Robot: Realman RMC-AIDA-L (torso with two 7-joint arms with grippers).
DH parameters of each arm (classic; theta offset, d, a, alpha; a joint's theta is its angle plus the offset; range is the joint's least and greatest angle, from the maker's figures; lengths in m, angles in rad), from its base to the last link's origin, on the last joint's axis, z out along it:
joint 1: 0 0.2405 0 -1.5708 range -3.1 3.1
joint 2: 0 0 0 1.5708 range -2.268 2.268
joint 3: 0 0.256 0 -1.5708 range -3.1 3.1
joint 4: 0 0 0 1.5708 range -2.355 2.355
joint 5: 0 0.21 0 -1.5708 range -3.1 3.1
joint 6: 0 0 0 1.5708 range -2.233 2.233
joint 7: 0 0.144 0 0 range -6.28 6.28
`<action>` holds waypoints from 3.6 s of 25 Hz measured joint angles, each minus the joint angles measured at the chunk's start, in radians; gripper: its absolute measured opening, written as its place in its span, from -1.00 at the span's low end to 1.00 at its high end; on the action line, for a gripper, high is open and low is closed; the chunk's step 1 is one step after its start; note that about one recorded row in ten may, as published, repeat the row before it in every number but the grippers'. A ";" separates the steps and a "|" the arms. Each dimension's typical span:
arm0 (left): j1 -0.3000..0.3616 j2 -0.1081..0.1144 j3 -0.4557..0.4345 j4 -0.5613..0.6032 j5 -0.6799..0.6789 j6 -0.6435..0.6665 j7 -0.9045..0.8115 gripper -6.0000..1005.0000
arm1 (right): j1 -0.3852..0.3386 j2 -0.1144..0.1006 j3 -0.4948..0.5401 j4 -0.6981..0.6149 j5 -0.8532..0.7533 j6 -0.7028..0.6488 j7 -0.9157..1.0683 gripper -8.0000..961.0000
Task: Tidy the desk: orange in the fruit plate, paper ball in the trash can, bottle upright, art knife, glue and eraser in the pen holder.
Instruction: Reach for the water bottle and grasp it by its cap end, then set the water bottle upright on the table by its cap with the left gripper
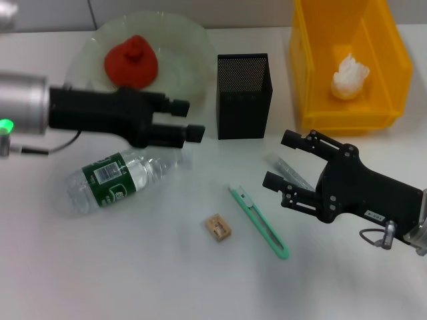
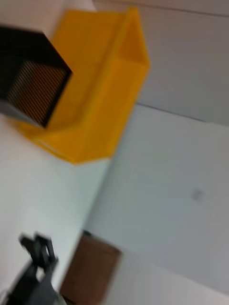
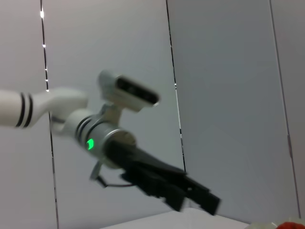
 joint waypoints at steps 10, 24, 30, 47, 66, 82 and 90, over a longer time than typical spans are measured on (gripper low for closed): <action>-0.232 -0.058 0.143 0.175 0.551 -0.079 -0.368 0.33 | -0.003 0.000 0.002 0.027 0.001 0.011 0.000 0.59; -0.287 -0.066 0.334 0.160 0.707 -0.167 -0.499 0.32 | 0.003 0.001 0.009 0.066 0.008 0.001 0.020 0.59; -0.294 -0.066 0.364 0.118 0.758 -0.194 -0.520 0.32 | 0.006 0.002 0.010 0.068 0.008 0.001 0.035 0.59; -0.303 -0.066 0.449 0.017 0.752 -0.329 -0.533 0.32 | 0.008 0.005 0.012 0.077 0.012 0.012 0.038 0.59; -0.230 -0.061 0.460 0.163 0.719 -0.310 -0.571 -0.12 | 0.016 0.005 0.014 0.079 0.019 0.035 0.052 0.59; 0.100 -0.052 0.162 0.593 0.484 -0.211 -0.500 -0.13 | 0.037 0.005 0.014 0.079 0.022 0.055 0.052 0.59; 0.178 -0.053 0.077 0.603 0.341 -0.212 -0.425 -0.12 | 0.059 0.006 0.014 0.079 0.022 0.062 0.052 0.59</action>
